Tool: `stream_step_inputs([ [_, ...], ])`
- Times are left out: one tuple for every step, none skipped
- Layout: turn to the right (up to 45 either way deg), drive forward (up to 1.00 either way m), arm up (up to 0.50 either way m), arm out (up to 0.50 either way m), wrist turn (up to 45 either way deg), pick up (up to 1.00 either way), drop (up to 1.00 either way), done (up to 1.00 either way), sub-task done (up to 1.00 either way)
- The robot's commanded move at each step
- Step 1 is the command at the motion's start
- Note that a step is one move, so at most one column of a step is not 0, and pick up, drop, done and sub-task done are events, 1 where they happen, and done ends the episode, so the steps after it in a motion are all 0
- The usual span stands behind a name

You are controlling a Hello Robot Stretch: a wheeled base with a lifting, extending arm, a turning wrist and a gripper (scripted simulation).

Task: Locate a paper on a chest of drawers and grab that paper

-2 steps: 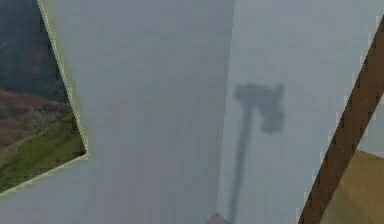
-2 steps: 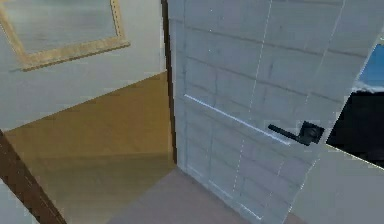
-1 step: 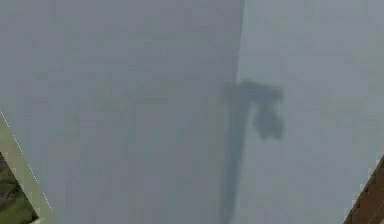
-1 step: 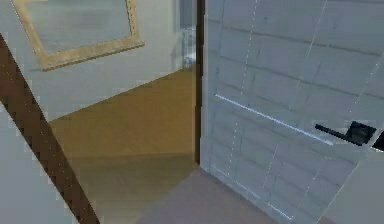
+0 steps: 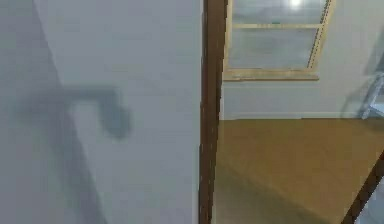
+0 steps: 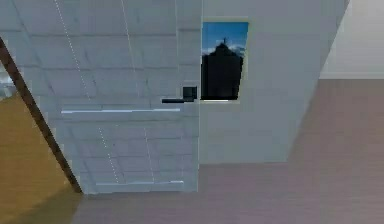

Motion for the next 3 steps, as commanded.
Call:
stream_step_inputs([
  [42.0,0.00,0.00,0.00,0.0,0.00,0.00,0.00,0.00],
  [0.0,0.80,0.00,0.00,0.0,0.00,0.00,0.00,0.00],
  [24.0,0.00,0.00,0.00,0.0,0.00,0.00,0.00,0.00],
])
